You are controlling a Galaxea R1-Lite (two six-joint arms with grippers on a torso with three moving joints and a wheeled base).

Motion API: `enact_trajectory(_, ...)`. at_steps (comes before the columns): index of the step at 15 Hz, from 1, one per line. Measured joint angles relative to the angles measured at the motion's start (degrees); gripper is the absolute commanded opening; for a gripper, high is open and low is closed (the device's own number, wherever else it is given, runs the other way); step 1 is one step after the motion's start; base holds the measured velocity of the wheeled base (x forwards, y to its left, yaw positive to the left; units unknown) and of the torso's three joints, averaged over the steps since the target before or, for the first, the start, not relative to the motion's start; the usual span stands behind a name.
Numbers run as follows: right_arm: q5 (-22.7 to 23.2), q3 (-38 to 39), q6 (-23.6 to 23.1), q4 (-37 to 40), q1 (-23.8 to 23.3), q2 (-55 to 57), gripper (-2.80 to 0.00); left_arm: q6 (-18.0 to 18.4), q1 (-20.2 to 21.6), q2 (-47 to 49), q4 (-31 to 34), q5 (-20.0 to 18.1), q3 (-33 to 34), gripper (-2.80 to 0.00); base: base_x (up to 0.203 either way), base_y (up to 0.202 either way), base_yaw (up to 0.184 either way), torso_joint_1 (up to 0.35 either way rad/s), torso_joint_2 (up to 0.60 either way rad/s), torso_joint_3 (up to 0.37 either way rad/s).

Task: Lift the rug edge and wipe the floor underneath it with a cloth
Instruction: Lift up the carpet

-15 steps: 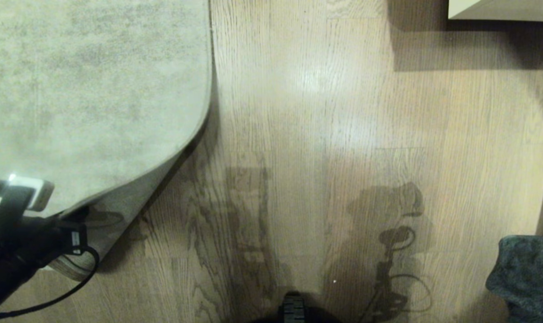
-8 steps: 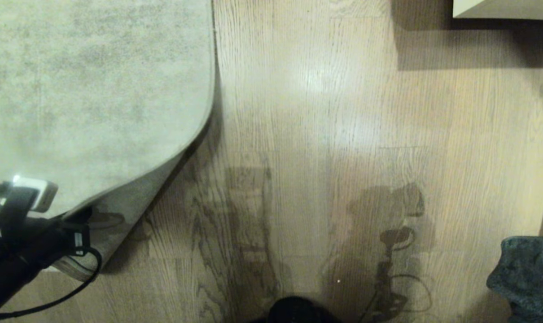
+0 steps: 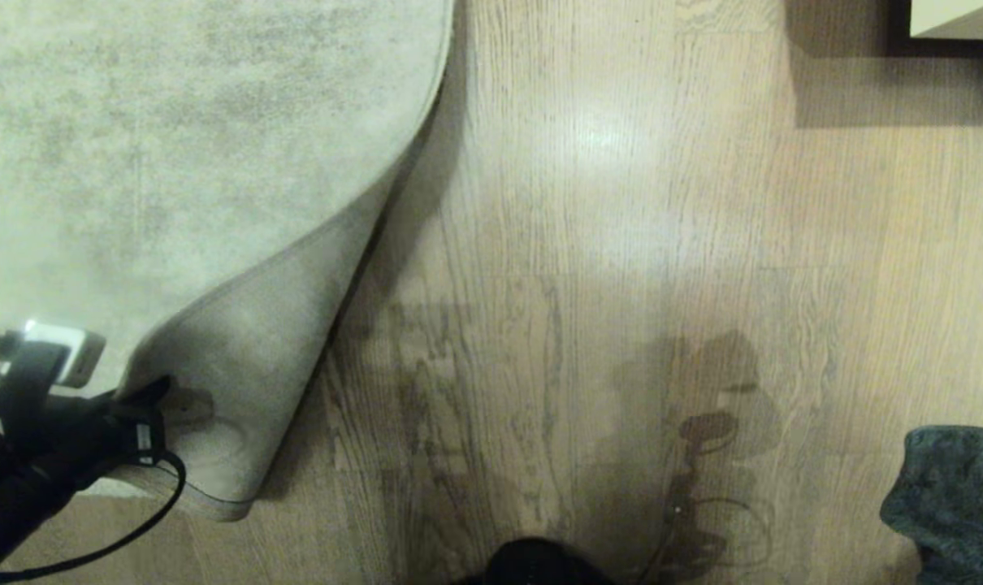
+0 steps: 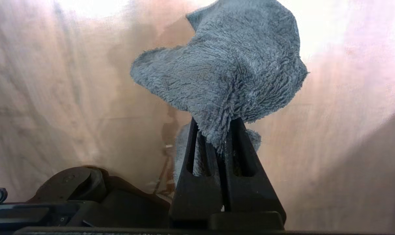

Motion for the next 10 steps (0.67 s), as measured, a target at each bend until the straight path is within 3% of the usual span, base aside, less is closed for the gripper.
enact_trajectory(3,0.1,0.0,0.0,0.0,0.0,0.0,-2.8,0.0,0.0,0.0,0.0,0.0,0.0,-2.8,0.0,0.142,0.001,0.003,0.0,0.004)
enact_trajectory(8,0.0,0.0,0.0,0.0,0.0,0.0,-2.8,0.3,-0.2,0.2,0.2,-0.2,-0.4,-2.8,0.0,0.0,0.0,0.0,0.0,0.0)
enact_trajectory(10,0.0,0.0,0.0,0.0,-0.1,0.0,-2.8,1.7,-0.2,0.4,0.2,-2.1,-1.5,-2.8,0.0,0.0,0.0,0.0,0.0,0.0)
